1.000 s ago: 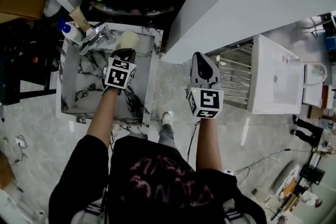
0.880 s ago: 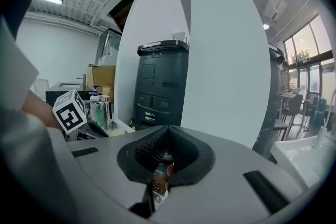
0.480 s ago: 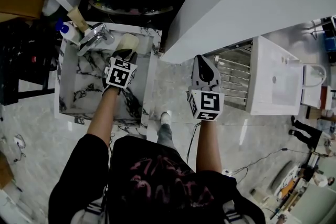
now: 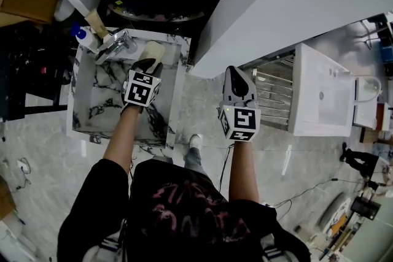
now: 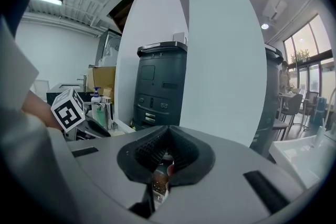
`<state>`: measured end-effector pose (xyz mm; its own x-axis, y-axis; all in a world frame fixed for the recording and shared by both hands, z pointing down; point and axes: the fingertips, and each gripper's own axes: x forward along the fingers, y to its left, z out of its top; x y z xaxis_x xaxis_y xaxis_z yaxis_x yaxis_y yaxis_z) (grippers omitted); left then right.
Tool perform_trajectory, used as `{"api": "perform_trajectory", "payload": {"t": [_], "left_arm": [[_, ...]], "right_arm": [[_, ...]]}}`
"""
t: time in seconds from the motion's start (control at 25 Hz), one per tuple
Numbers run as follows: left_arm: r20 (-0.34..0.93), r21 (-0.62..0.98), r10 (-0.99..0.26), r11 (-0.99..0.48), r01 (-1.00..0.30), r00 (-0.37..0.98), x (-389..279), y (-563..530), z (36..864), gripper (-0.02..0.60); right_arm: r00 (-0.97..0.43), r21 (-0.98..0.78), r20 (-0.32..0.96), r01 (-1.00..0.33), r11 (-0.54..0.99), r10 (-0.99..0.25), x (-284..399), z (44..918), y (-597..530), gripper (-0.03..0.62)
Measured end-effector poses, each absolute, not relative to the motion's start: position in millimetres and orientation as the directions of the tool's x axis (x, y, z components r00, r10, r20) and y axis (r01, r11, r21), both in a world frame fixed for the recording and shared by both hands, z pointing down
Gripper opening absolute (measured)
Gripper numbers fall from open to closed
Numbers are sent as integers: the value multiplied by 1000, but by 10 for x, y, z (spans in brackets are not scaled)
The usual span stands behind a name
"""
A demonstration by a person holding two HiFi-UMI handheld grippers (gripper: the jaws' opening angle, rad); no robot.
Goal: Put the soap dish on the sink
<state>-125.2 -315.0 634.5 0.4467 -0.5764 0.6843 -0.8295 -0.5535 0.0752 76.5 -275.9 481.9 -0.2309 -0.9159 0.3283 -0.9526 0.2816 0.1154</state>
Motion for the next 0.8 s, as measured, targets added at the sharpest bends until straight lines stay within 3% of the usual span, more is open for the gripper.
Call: {"api": "perform_trajectory", "payload": {"t": [0.8], "left_arm": [[519,-15,-764,-457,-889,383,-1336,-2684,5311,18]], "right_arm": [[-325,91,242,-930,355,-914,640,4445,-2411,15]]}}
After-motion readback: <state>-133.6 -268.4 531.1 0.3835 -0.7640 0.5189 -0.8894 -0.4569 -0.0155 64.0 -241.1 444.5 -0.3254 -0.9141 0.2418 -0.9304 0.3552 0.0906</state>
